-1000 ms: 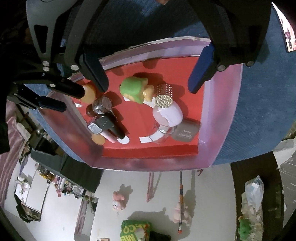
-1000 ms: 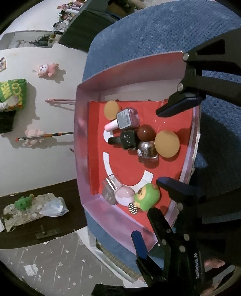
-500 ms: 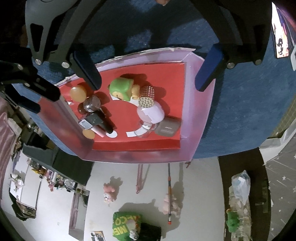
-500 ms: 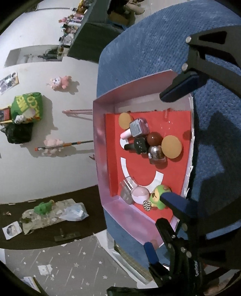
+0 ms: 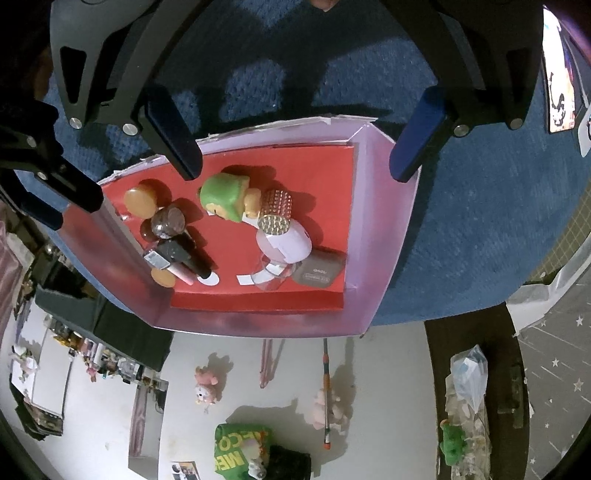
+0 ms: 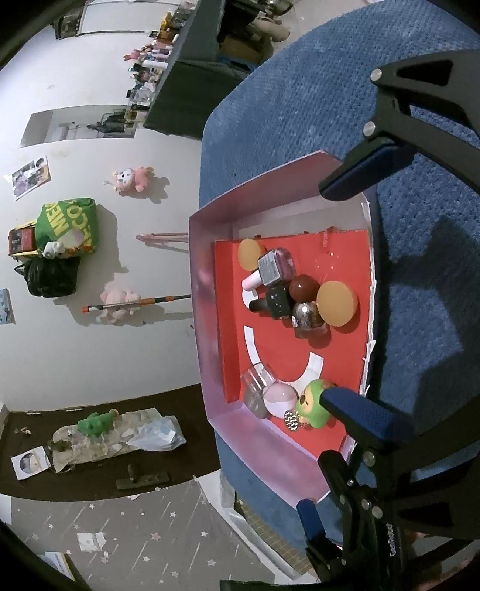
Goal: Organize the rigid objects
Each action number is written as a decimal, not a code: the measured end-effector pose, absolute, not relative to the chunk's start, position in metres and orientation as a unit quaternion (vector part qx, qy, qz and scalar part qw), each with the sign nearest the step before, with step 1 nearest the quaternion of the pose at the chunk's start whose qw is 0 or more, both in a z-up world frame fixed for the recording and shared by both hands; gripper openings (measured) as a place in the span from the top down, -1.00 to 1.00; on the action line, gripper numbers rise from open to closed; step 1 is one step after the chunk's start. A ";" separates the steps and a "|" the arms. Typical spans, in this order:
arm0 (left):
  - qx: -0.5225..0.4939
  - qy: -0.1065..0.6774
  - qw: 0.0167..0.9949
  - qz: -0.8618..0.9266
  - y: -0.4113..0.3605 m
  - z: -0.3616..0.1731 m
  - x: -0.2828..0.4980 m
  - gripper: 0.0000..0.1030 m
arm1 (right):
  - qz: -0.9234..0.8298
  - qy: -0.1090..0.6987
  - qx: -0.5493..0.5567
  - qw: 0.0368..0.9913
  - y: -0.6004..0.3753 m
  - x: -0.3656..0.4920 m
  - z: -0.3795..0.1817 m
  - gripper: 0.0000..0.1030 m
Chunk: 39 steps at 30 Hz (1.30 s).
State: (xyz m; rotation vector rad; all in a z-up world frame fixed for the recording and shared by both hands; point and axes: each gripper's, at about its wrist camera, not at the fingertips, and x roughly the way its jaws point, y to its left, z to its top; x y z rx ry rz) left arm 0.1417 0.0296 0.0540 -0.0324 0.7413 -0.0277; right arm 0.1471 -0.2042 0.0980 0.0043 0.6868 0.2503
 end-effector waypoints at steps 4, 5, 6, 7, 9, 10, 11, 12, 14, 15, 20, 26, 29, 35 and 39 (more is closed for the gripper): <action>-0.005 0.359 0.933 -0.008 0.025 0.052 0.140 -1.00 | 0.121 0.343 0.001 0.932 -0.203 0.148 0.091 -1.00; -0.003 0.359 0.933 -0.006 0.024 0.051 0.139 -1.00 | 0.120 0.344 0.001 0.931 -0.204 0.149 0.090 -1.00; -0.001 0.359 0.933 -0.006 0.024 0.049 0.139 -1.00 | 0.119 0.347 0.003 0.930 -0.204 0.149 0.088 -1.00; -0.001 0.360 0.933 -0.006 0.024 0.048 0.139 -1.00 | 0.119 0.351 0.004 0.929 -0.205 0.150 0.086 -1.00; -0.002 0.363 0.932 -0.006 0.024 0.045 0.140 -1.00 | 0.117 0.355 0.004 0.928 -0.205 0.150 0.083 -1.00; -0.002 0.364 0.931 -0.006 0.024 0.045 0.140 -1.00 | 0.117 0.356 0.003 0.927 -0.205 0.150 0.082 -1.00; -0.003 0.366 0.931 -0.008 0.024 0.044 0.140 -1.00 | 0.116 0.358 0.003 0.926 -0.205 0.151 0.081 -1.00; -0.004 0.368 0.930 -0.009 0.024 0.043 0.140 -1.00 | 0.116 0.359 0.002 0.926 -0.205 0.151 0.080 -1.00; -0.006 0.371 0.929 -0.010 0.024 0.041 0.141 -1.00 | 0.115 0.359 -0.003 0.926 -0.204 0.150 0.080 -1.00; -0.010 0.371 0.928 -0.011 0.025 0.040 0.140 -1.00 | 0.115 0.359 -0.004 0.926 -0.203 0.150 0.079 -1.00; -0.019 0.375 0.927 -0.015 0.026 0.039 0.141 -1.00 | 0.114 0.360 -0.005 0.926 -0.202 0.150 0.079 -1.00; -0.019 0.376 0.926 -0.016 0.026 0.039 0.141 -1.00 | 0.111 0.362 -0.006 0.925 -0.203 0.151 0.077 -1.00; -0.019 0.376 0.926 -0.016 0.026 0.039 0.141 -1.00 | 0.111 0.362 -0.006 0.925 -0.204 0.151 0.076 -1.00; -0.016 0.376 0.926 -0.015 0.025 0.040 0.141 -1.00 | 0.112 0.363 -0.003 0.925 -0.205 0.152 0.076 -1.00; -0.013 0.374 0.927 -0.015 0.023 0.041 0.140 -1.00 | 0.115 0.364 0.001 0.924 -0.205 0.150 0.076 -1.00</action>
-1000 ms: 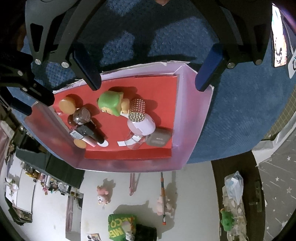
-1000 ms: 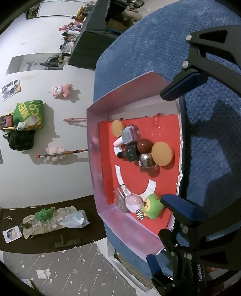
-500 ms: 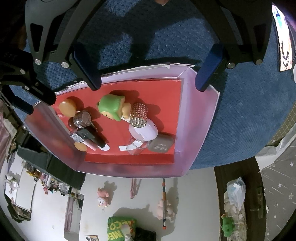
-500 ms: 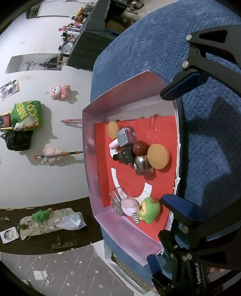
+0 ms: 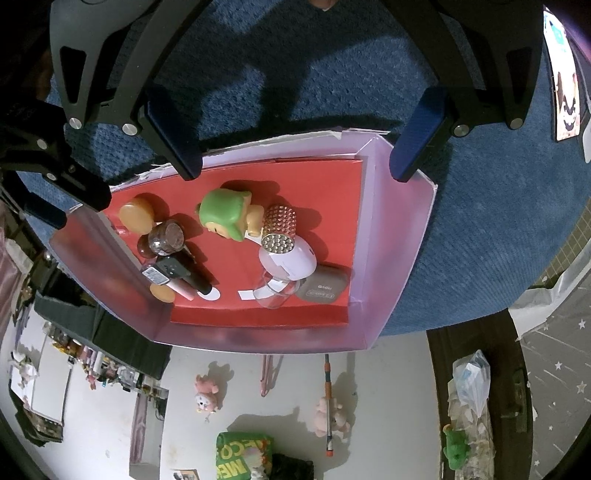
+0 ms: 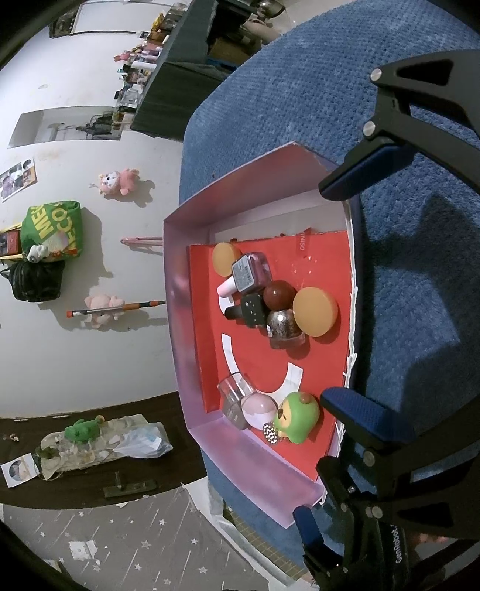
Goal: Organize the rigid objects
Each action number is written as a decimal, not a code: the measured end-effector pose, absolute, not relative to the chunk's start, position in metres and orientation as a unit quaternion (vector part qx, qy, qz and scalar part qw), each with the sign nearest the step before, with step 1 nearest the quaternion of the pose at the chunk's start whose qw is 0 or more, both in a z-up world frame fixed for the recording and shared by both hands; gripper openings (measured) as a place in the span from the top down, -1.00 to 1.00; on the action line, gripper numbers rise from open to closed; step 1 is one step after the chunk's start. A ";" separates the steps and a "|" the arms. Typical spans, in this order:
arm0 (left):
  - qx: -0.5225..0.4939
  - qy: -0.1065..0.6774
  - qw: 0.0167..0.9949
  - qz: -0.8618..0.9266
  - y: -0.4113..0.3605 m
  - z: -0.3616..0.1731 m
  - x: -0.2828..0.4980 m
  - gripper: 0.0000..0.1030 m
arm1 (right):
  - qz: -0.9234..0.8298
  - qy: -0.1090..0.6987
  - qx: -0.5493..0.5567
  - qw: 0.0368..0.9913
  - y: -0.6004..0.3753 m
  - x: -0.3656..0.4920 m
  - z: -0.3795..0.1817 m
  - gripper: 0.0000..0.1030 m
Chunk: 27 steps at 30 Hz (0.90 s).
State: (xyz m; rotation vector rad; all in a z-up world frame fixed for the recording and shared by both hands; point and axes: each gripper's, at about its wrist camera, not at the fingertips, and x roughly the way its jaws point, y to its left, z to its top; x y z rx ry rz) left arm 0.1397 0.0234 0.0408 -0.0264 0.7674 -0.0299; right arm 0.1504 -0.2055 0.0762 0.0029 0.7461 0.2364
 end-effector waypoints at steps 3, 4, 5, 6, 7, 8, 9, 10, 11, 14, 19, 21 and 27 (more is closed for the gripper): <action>-0.013 0.372 0.928 -0.015 0.022 0.043 0.139 -1.00 | 0.118 0.361 0.000 0.925 -0.204 0.148 0.078 -1.00; -0.013 0.371 0.928 -0.015 0.022 0.043 0.138 -1.00 | 0.119 0.360 -0.002 0.925 -0.203 0.146 0.079 -1.00; -0.013 0.370 0.929 -0.015 0.022 0.044 0.137 -1.00 | 0.120 0.359 -0.003 0.926 -0.203 0.145 0.081 -1.00; -0.013 0.369 0.929 -0.015 0.023 0.045 0.137 -1.00 | 0.120 0.357 -0.004 0.926 -0.202 0.143 0.082 -1.00; -0.012 0.368 0.929 -0.015 0.023 0.046 0.136 -1.00 | 0.120 0.356 -0.004 0.927 -0.203 0.142 0.083 -1.00; -0.012 0.368 0.930 -0.016 0.023 0.047 0.135 -1.00 | 0.120 0.355 -0.003 0.927 -0.203 0.142 0.085 -1.00; -0.012 0.367 0.930 -0.016 0.023 0.048 0.133 -1.00 | 0.120 0.354 -0.001 0.928 -0.203 0.140 0.086 -1.00; -0.012 0.366 0.930 -0.017 0.023 0.049 0.133 -1.00 | 0.120 0.353 0.000 0.928 -0.204 0.139 0.087 -1.00; -0.011 0.365 0.931 -0.017 0.022 0.050 0.132 -1.00 | 0.120 0.352 0.000 0.928 -0.204 0.138 0.088 -1.00; -0.011 0.363 0.932 -0.019 0.021 0.053 0.128 -1.00 | 0.121 0.349 0.003 0.929 -0.206 0.133 0.093 -1.00; -0.008 0.359 0.933 -0.021 0.019 0.056 0.118 -1.00 | 0.123 0.344 0.005 0.931 -0.207 0.124 0.098 -1.00; -0.008 0.360 0.933 -0.022 0.018 0.056 0.114 -1.00 | 0.123 0.345 0.006 0.931 -0.209 0.120 0.098 -1.00; -0.008 0.361 0.932 -0.024 0.015 0.052 0.101 -1.00 | 0.122 0.350 0.010 0.929 -0.213 0.108 0.094 -1.00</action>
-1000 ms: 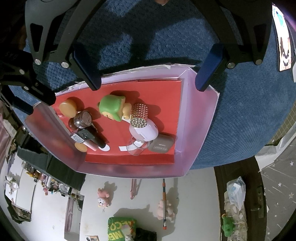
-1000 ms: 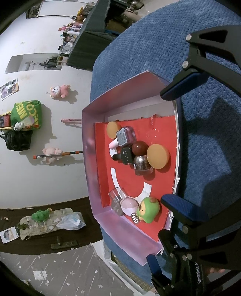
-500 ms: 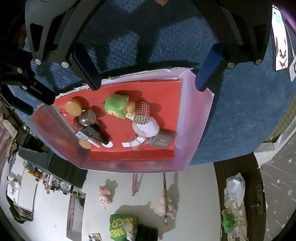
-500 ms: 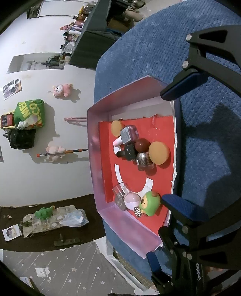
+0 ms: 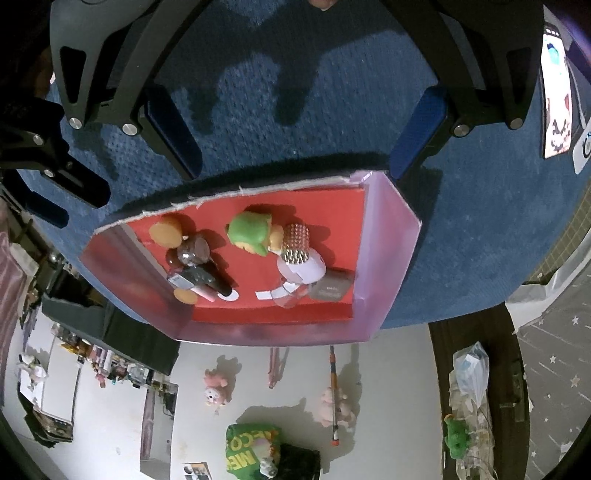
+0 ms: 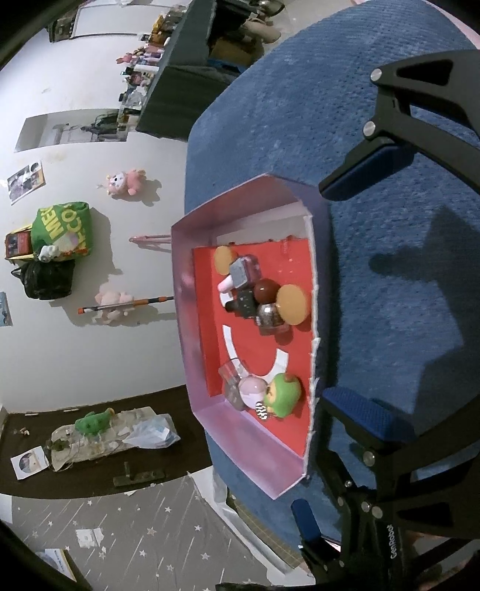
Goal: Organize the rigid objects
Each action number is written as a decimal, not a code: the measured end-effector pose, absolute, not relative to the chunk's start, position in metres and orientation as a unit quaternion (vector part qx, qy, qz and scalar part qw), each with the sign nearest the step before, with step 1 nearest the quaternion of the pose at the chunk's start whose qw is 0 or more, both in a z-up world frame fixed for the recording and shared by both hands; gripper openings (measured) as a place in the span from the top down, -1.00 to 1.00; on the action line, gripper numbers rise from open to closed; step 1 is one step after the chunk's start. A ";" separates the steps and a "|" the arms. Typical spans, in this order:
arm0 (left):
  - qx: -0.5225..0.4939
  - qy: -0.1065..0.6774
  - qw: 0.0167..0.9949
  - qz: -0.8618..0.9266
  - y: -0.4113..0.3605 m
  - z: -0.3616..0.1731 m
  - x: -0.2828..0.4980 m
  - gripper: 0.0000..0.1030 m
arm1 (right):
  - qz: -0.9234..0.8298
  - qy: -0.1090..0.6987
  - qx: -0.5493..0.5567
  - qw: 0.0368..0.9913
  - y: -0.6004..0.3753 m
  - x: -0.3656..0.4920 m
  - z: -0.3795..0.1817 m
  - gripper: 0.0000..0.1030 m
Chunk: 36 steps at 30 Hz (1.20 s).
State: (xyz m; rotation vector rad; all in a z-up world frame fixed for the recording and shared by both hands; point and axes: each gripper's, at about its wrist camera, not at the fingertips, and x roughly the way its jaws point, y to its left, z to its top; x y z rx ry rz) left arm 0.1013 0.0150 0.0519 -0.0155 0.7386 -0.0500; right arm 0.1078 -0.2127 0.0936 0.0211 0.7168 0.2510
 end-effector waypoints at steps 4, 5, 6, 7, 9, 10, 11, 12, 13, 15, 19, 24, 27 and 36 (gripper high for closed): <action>-0.008 0.373 0.928 -0.029 0.012 0.043 0.095 -1.00 | 0.120 0.359 0.011 0.926 -0.216 0.099 0.085 -1.00; -0.009 0.377 0.926 -0.029 0.012 0.040 0.094 -1.00 | 0.120 0.361 0.012 0.925 -0.216 0.098 0.083 -1.00; -0.009 0.380 0.925 -0.029 0.011 0.037 0.093 -1.00 | 0.119 0.365 0.013 0.923 -0.217 0.096 0.080 -1.00; -0.009 0.383 0.923 -0.030 0.011 0.034 0.092 -1.00 | 0.119 0.368 0.014 0.922 -0.218 0.095 0.077 -1.00; -0.011 0.388 0.921 -0.030 0.012 0.030 0.090 -1.00 | 0.119 0.376 0.014 0.919 -0.220 0.094 0.072 -1.00; -0.013 0.390 0.920 -0.030 0.012 0.028 0.090 -1.00 | 0.118 0.378 0.014 0.918 -0.220 0.094 0.070 -1.00; -0.015 0.394 0.918 -0.031 0.013 0.026 0.090 -1.00 | 0.118 0.381 0.014 0.917 -0.220 0.093 0.068 -1.00; -0.019 0.399 0.916 -0.031 0.014 0.024 0.090 -1.00 | 0.118 0.384 0.014 0.916 -0.221 0.092 0.066 -1.00; -0.021 0.402 0.915 -0.030 0.015 0.022 0.090 -1.00 | 0.118 0.386 0.014 0.915 -0.221 0.092 0.064 -1.00; -0.025 0.406 0.913 -0.029 0.016 0.019 0.091 -1.00 | 0.119 0.392 0.013 0.912 -0.221 0.092 0.062 -1.00; -0.023 0.416 0.908 -0.028 0.015 0.014 0.091 -1.00 | 0.120 0.398 0.010 0.909 -0.221 0.093 0.058 -1.00; -0.022 0.425 0.904 -0.028 0.014 0.009 0.093 -1.00 | 0.121 0.411 0.008 0.904 -0.219 0.094 0.051 -1.00; -0.020 0.427 0.904 -0.026 0.014 0.007 0.094 -1.00 | 0.118 0.413 0.005 0.903 -0.219 0.096 0.049 -1.00; -0.002 0.427 0.904 -0.013 0.009 0.005 0.095 -1.00 | 0.113 0.418 0.001 0.901 -0.218 0.099 0.043 -1.00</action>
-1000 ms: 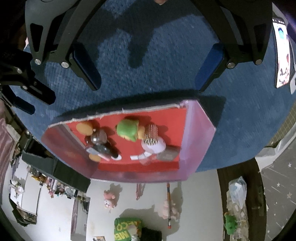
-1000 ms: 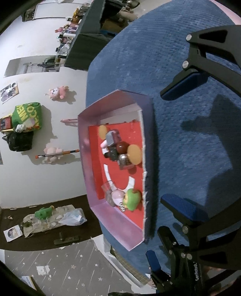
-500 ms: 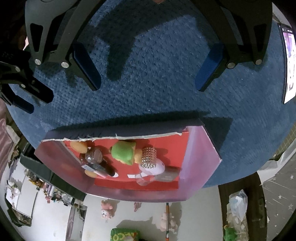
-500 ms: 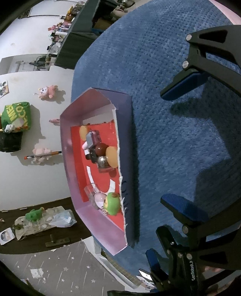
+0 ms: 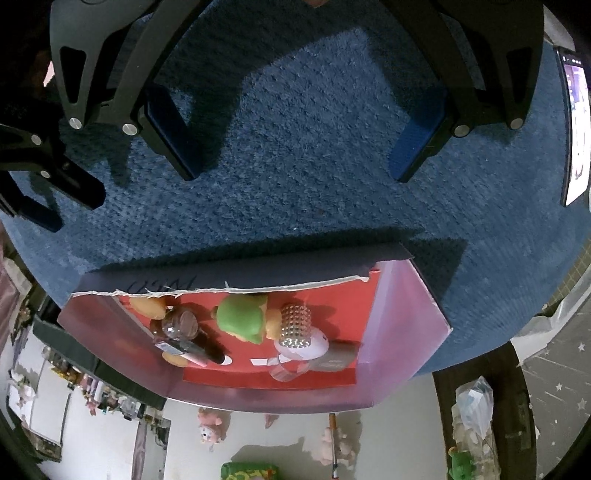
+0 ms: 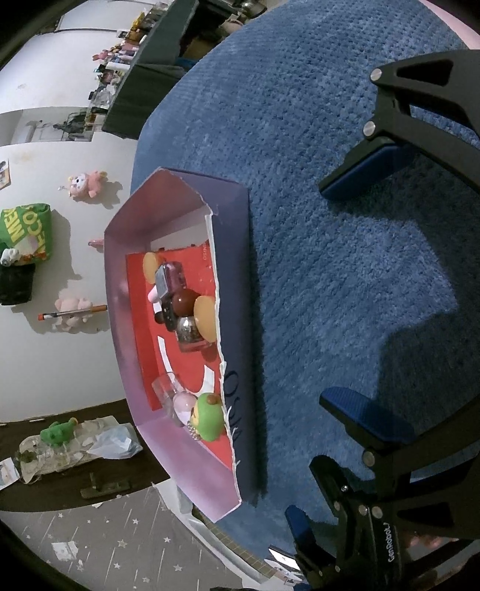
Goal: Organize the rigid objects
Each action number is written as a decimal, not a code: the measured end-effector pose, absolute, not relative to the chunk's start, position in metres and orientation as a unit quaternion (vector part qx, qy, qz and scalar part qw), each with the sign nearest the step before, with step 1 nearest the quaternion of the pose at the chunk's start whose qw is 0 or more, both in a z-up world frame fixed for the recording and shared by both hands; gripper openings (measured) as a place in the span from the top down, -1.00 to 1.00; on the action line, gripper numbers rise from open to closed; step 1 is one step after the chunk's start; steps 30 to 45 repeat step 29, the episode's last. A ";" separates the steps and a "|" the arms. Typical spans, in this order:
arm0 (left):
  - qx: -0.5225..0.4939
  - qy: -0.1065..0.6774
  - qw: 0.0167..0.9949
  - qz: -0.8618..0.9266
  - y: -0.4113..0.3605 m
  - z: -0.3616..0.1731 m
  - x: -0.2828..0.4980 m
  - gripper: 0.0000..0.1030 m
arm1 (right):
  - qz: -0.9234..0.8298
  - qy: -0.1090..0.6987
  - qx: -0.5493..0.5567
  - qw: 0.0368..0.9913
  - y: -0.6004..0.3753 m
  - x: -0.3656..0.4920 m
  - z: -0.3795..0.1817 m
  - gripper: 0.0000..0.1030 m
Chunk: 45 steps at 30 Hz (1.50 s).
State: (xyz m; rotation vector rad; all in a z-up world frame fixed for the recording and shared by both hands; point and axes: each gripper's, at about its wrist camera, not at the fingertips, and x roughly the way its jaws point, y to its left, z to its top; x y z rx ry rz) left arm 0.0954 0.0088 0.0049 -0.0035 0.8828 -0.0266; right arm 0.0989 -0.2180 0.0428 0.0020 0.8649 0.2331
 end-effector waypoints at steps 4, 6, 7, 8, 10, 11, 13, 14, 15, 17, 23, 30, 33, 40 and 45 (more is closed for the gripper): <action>-0.004 0.427 0.904 -0.012 0.009 0.005 0.096 -1.00 | 0.112 0.419 -0.001 0.901 -0.217 0.100 0.043 -1.00; -0.004 0.426 0.905 -0.011 0.009 0.005 0.096 -1.00 | 0.111 0.419 -0.002 0.901 -0.217 0.100 0.042 -1.00; -0.004 0.426 0.905 -0.011 0.009 0.005 0.096 -1.00 | 0.111 0.419 -0.002 0.901 -0.217 0.101 0.042 -1.00; -0.004 0.426 0.905 -0.011 0.009 0.005 0.096 -1.00 | 0.111 0.419 -0.001 0.901 -0.217 0.100 0.042 -1.00; -0.004 0.427 0.904 -0.011 0.009 0.005 0.096 -1.00 | 0.111 0.418 -0.001 0.901 -0.217 0.100 0.042 -1.00; -0.004 0.426 0.904 -0.011 0.009 0.005 0.096 -1.00 | 0.111 0.419 -0.001 0.901 -0.217 0.100 0.042 -1.00; -0.004 0.426 0.905 -0.011 0.009 0.005 0.096 -1.00 | 0.111 0.419 -0.001 0.901 -0.217 0.100 0.042 -1.00; -0.004 0.426 0.905 -0.011 0.009 0.005 0.096 -1.00 | 0.111 0.419 -0.001 0.901 -0.217 0.100 0.042 -1.00; -0.004 0.426 0.905 -0.011 0.009 0.005 0.096 -1.00 | 0.112 0.418 -0.001 0.901 -0.217 0.101 0.042 -1.00; -0.004 0.426 0.905 -0.011 0.009 0.005 0.096 -1.00 | 0.112 0.418 -0.001 0.901 -0.217 0.101 0.042 -1.00; -0.005 0.425 0.905 -0.011 0.009 0.005 0.096 -1.00 | 0.111 0.418 -0.001 0.901 -0.217 0.100 0.042 -1.00; -0.004 0.425 0.905 -0.011 0.009 0.005 0.096 -1.00 | 0.111 0.418 -0.001 0.901 -0.217 0.100 0.042 -1.00; -0.004 0.425 0.905 -0.011 0.009 0.005 0.096 -1.00 | 0.111 0.418 -0.001 0.901 -0.217 0.100 0.042 -1.00; -0.004 0.425 0.905 -0.011 0.009 0.005 0.096 -1.00 | 0.111 0.418 -0.001 0.901 -0.217 0.100 0.042 -1.00; -0.004 0.425 0.905 -0.011 0.009 0.005 0.096 -1.00 | 0.111 0.418 -0.001 0.901 -0.217 0.100 0.042 -1.00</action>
